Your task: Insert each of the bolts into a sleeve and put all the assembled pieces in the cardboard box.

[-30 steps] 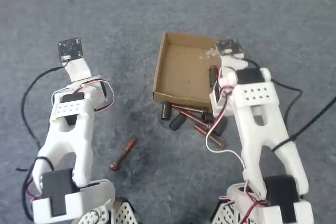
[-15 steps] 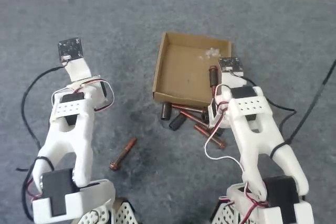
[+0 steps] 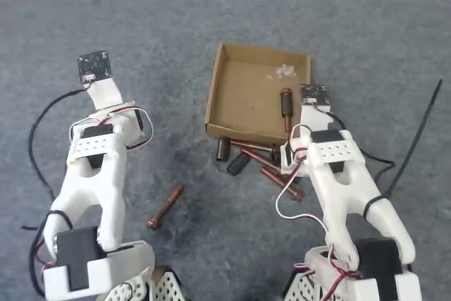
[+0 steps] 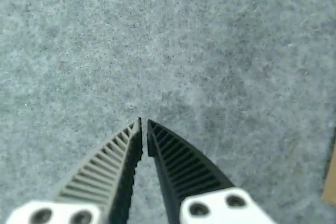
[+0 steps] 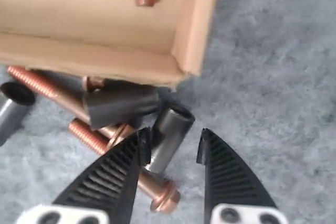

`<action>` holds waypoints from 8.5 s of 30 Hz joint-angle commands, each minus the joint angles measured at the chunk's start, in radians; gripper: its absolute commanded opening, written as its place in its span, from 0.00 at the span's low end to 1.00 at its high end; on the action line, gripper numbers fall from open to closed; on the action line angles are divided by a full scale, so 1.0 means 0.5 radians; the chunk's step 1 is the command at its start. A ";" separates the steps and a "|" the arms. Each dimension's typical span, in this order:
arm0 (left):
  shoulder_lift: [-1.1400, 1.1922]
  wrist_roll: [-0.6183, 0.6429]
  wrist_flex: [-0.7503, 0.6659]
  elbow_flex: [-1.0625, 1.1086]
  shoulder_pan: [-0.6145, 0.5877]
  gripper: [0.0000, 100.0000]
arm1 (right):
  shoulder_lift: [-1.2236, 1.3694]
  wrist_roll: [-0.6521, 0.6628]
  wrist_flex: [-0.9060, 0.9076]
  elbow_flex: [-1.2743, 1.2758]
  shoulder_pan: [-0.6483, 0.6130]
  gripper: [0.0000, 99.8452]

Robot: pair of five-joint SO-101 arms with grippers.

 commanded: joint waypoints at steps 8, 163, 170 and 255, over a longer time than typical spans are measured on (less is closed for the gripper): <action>-0.009 -0.012 -0.040 -0.094 -0.003 0.01 | 0.318 -0.021 0.121 -0.276 0.094 0.13; 0.190 0.436 1.126 -0.621 0.092 0.13 | 0.222 0.463 -0.026 -0.196 0.315 0.01; 0.187 -0.316 1.320 -0.729 -0.120 0.15 | 0.222 0.463 -0.026 -0.196 0.315 0.01; 0.761 -2.394 1.252 -1.272 0.025 0.09 | 0.222 0.562 -0.029 -0.196 0.302 0.01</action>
